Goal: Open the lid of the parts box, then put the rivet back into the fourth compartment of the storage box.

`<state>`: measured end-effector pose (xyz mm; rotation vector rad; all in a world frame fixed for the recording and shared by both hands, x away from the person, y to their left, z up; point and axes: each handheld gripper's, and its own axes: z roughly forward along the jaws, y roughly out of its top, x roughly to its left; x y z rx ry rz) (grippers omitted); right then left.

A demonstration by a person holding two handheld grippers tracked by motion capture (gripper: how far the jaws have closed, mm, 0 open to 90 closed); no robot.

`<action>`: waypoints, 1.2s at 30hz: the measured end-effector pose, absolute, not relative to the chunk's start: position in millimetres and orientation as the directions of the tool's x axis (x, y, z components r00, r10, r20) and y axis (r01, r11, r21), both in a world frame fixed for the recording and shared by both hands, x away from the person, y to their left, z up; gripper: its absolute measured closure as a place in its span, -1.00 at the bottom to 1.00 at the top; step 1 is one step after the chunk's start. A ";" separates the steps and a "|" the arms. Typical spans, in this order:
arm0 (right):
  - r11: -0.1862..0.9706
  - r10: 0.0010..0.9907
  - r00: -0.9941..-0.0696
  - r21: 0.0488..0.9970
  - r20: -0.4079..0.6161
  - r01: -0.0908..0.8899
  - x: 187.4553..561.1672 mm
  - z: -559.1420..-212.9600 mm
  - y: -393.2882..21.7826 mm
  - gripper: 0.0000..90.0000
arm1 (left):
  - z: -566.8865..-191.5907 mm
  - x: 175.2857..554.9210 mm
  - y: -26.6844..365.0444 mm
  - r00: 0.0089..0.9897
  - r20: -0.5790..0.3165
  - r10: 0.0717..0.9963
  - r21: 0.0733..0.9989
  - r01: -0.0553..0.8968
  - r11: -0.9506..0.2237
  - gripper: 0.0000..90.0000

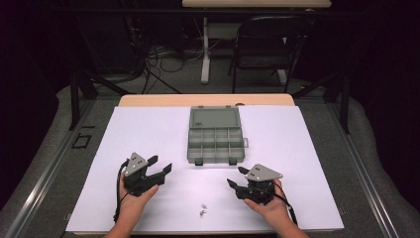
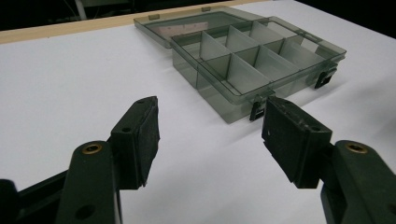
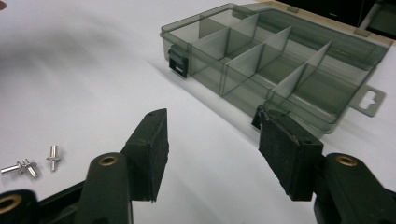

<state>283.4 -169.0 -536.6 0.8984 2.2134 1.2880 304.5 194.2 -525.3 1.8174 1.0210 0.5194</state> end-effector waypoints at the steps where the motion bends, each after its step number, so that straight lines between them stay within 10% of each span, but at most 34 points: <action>1: 0.366 0.708 -0.705 0.874 -0.039 0.319 283.8 -537.8 -166.9 -0.02 | -525.9 304.8 194.2 0.563 -0.082 0.822 0.886 0.419 -0.199 -0.19; 36: 0.442 0.562 -0.825 0.820 0.063 0.364 274.9 -550.3 -104.5 0.41 | -532.3 308.9 198.2 0.543 -0.108 0.833 0.876 0.449 -0.179 -0.19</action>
